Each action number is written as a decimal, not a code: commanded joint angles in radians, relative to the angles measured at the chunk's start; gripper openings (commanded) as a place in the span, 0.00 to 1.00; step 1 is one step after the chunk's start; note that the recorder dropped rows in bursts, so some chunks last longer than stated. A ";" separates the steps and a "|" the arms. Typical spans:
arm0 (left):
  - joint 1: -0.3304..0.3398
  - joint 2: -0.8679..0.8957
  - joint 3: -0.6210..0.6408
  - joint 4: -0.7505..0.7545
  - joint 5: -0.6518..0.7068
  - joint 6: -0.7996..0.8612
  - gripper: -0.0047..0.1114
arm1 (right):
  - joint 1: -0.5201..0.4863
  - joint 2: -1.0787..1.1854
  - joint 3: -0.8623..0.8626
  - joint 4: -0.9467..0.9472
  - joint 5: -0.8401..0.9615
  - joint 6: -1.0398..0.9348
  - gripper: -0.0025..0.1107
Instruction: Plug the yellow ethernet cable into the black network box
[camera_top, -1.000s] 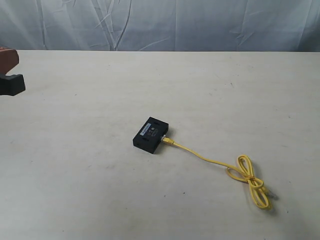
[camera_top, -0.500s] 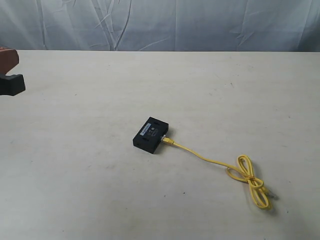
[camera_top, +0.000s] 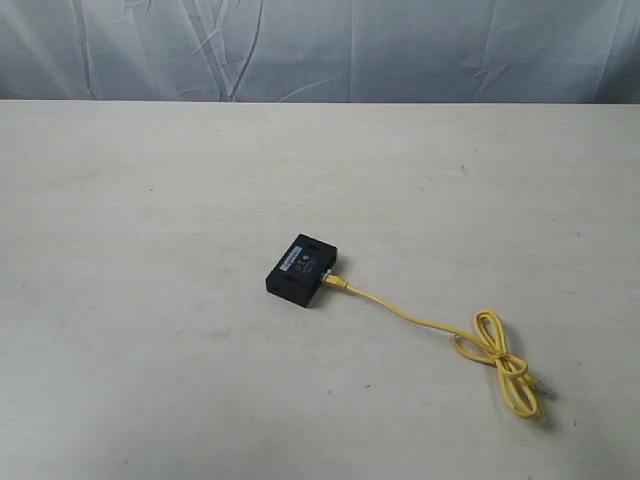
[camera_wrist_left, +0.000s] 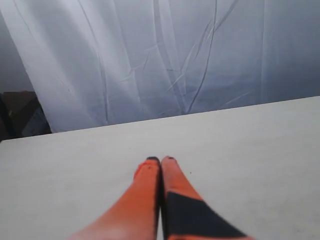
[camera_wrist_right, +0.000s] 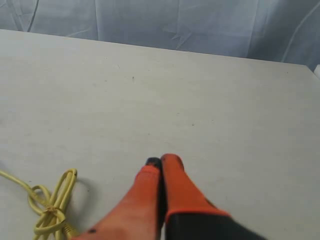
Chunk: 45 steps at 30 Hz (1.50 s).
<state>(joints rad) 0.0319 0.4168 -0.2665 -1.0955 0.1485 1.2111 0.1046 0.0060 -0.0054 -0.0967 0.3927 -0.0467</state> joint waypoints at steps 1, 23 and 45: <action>0.018 -0.210 0.141 0.065 0.007 0.000 0.04 | -0.006 -0.006 0.005 -0.006 -0.016 -0.003 0.03; 0.018 -0.417 0.266 0.390 0.151 -0.172 0.04 | -0.006 -0.006 0.005 -0.006 -0.015 -0.002 0.03; 0.018 -0.417 0.266 1.157 0.192 -1.235 0.04 | -0.006 -0.006 0.005 -0.006 -0.015 -0.002 0.03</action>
<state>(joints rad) 0.0486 0.0039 -0.0028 0.0516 0.3582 0.0000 0.1046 0.0060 -0.0054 -0.0967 0.3845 -0.0462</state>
